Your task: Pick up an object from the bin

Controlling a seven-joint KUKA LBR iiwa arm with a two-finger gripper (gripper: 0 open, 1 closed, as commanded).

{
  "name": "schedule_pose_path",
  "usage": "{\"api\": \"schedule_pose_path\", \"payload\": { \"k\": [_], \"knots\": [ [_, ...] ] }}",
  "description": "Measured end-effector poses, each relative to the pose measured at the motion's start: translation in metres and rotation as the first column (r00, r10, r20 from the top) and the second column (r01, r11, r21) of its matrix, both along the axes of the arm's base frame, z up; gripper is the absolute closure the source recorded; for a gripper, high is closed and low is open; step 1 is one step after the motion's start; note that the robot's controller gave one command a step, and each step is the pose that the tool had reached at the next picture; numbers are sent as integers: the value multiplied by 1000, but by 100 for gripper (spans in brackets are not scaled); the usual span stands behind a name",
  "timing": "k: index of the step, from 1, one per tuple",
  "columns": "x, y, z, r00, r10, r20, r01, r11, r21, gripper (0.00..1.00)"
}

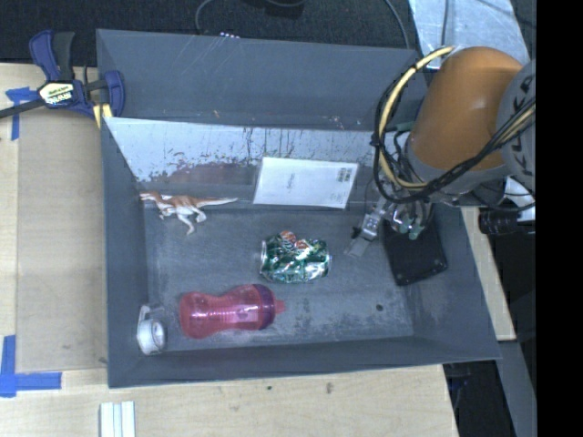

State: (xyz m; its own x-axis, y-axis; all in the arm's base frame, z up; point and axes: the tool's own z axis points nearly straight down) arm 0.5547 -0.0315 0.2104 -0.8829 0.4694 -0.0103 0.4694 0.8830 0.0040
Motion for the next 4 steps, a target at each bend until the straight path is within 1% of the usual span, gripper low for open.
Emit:
{"api": "schedule_pose_path", "payload": {
  "k": [1,2,3,4],
  "knots": [
    [-3,15,-27,1000,18,-4,-18,1000,0,0],
    [-3,50,-13,998,-54,-14,54,999,-2,0],
    [4,77,18,995,-103,4,103,995,5,0],
    [13,77,0,997,-72,-3,72,997,0,0]
  ]
}}
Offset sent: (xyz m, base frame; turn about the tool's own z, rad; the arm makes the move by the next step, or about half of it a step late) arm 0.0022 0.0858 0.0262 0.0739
